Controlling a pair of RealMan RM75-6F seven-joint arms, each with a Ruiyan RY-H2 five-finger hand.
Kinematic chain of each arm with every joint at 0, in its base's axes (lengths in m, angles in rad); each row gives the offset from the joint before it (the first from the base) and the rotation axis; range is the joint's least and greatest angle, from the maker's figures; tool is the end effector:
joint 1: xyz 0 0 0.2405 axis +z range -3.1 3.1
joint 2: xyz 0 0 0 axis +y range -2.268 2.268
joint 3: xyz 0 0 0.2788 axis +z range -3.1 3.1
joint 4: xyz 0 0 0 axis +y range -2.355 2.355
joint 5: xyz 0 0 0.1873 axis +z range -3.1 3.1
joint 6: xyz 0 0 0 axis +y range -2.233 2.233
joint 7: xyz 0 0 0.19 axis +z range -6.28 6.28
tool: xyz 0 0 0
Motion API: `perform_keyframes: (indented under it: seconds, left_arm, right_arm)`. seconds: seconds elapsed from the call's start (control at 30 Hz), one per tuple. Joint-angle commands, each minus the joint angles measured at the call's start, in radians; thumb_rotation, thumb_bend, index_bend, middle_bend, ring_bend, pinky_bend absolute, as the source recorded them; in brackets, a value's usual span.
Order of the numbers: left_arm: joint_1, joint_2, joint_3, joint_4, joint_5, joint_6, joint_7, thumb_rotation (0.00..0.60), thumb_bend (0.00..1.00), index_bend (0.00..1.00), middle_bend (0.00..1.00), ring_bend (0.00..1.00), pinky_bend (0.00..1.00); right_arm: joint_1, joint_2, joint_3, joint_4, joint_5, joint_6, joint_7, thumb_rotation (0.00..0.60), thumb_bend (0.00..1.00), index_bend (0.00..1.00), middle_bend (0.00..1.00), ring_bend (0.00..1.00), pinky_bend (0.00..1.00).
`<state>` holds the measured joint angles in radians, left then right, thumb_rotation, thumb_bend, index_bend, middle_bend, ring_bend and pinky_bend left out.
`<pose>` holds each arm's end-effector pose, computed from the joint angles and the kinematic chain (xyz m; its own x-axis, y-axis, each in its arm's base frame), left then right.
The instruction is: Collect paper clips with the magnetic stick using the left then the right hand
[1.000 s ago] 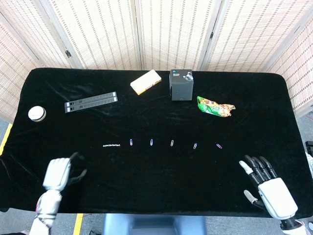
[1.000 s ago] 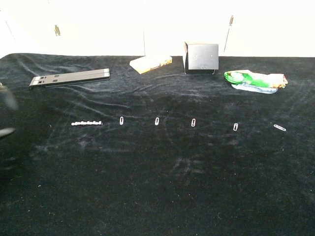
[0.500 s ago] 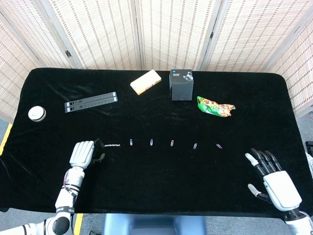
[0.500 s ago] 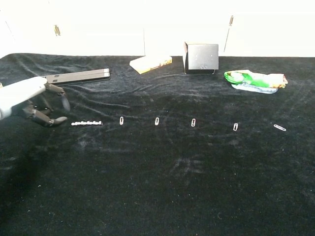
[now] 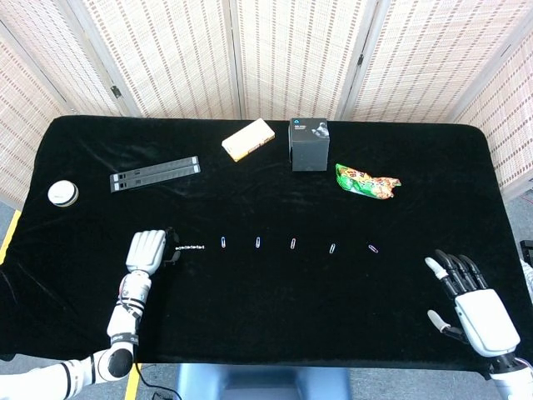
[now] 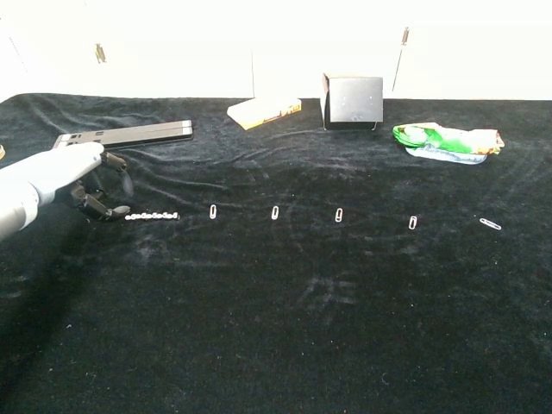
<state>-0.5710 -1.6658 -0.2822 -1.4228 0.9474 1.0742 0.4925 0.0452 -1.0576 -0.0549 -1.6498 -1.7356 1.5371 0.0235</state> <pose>-0.2221 0.3837 -0.0104 0.3478 0.2340 0.9079 0.9367 -0.0459 -0.3470 -0.2927 -0.1900 0.1798 0.4063 -0.0733 0.9108 -0.9009 -0.1983 0.3859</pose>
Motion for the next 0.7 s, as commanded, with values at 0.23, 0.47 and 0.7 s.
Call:
perform_keyframes:
  seconds: [0.23, 0.47, 0.7]
  left_arm:
    - [-0.034, -0.049, 0.016, 0.099, 0.003, -0.020, -0.035, 0.600, 0.41, 0.48, 1.00, 1.00, 1.00]
    - [-0.054, -0.073, 0.024, 0.155, 0.000, -0.042, -0.053, 0.600, 0.41, 0.48, 1.00, 1.00, 1.00]
    - [-0.062, -0.083, 0.031, 0.180, -0.001, -0.049, -0.063, 0.600, 0.41, 0.49, 1.00, 1.00, 1.00]
  right_arm:
    - [0.002, 0.000, 0.002, -0.001, 0.007, -0.005, -0.001, 0.600, 0.29, 0.00, 0.00, 0.00, 0.00]
    - [0.002, -0.002, 0.004, 0.000, 0.012, -0.005, -0.003, 0.600, 0.29, 0.00, 0.00, 0.00, 0.00]
    - [0.004, -0.002, 0.007, -0.002, 0.021, -0.011, -0.007, 0.600, 0.29, 0.00, 0.00, 0.00, 0.00]
